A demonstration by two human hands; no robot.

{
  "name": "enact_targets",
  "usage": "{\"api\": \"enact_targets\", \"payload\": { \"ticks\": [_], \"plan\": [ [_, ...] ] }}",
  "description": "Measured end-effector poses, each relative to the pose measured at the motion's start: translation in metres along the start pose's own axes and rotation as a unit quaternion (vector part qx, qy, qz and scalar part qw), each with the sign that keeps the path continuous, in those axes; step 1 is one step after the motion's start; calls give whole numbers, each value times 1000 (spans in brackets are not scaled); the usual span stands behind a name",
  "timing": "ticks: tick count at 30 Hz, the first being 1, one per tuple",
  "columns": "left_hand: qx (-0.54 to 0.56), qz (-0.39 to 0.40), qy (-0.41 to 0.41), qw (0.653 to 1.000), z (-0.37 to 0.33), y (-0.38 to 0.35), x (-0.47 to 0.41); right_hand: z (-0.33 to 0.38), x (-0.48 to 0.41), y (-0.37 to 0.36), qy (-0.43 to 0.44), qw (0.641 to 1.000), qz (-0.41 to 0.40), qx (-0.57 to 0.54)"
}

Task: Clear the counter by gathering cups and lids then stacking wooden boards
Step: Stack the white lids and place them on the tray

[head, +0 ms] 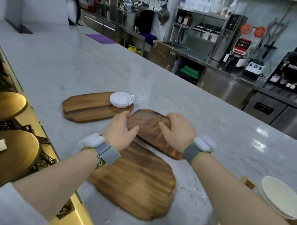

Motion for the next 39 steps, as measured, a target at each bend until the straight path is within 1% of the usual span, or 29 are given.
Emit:
{"api": "enact_targets", "payload": {
  "ticks": [2, 6, 11, 15, 21, 27, 29, 34, 39],
  "plan": [
    [-2, -14, 11, 1000, 8, 11, -7, 11, -12, -5, 16, 1000, 12, 3],
    [-41, -46, 2, 998, 20, 32, -23, 31, -37, -17, 32, 999, 29, 7],
    [-67, -69, 29, 995, 44, 52, -51, 56, -74, -35, 44, 998, 48, -10],
    [-99, -60, 42, 992, 60, 60, -74, 70, -101, -46, 40, 997, 49, -34],
    [-116, -48, 56, 990, 73, 59, -104, 81, -138, -64, 34, 997, 56, -45],
    [-122, -44, 66, 989, 88, 51, -132, 84, -171, -83, 9, 996, 69, -58],
    [-120, -43, 75, 989, 95, 48, -141, 84, -180, -89, -9, 994, 67, -82],
    [-111, -65, 102, 986, 111, 45, -160, 83, -198, -101, -43, 987, 70, -136],
    [-68, -94, 125, 985, 115, 40, -174, 84, -205, -114, -62, 976, 86, -191]
  ]
}}
Point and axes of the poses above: each hand's wrist, its own x-axis away from the middle knuckle, its own y-axis out of the back of the hand, z = x × y, the point moved 3 cm from there along -x, towards the middle knuckle, and after that the axes turned 12 degrees about x, right-handed, at the moved point
